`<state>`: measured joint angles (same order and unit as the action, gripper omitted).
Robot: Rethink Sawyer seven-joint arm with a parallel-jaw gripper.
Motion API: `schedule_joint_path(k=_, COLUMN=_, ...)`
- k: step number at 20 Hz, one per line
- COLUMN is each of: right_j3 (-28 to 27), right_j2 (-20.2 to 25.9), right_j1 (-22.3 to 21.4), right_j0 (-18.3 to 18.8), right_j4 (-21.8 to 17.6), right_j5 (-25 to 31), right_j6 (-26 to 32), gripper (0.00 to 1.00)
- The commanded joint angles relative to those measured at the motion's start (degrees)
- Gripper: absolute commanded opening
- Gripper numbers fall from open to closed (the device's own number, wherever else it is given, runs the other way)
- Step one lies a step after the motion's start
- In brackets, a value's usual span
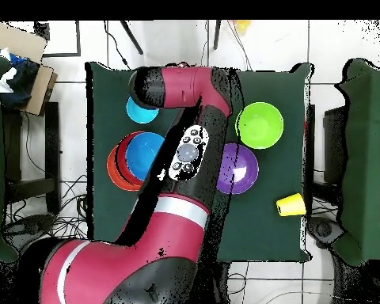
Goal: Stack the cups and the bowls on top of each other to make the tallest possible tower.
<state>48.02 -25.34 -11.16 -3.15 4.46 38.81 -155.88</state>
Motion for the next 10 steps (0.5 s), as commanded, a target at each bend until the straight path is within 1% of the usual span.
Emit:
schedule_joint_path(k=1, right_j3=-1.3, right_j2=6.7, right_j1=0.6, right_j0=0.5, right_j4=-0.9, right_j5=5.7, right_j6=5.2, gripper=1.00)
schedule_joint_path(k=5, right_j3=0.8, right_j2=6.4, right_j1=-0.2, right_j0=0.2, right_j4=-1.4, right_j5=3.9, right_j6=4.9, gripper=1.00)
schedule_joint_path(k=10, right_j3=2.4, right_j2=7.1, right_j1=0.5, right_j0=0.8, right_j4=-1.9, right_j5=-0.2, right_j6=4.7, gripper=1.00)
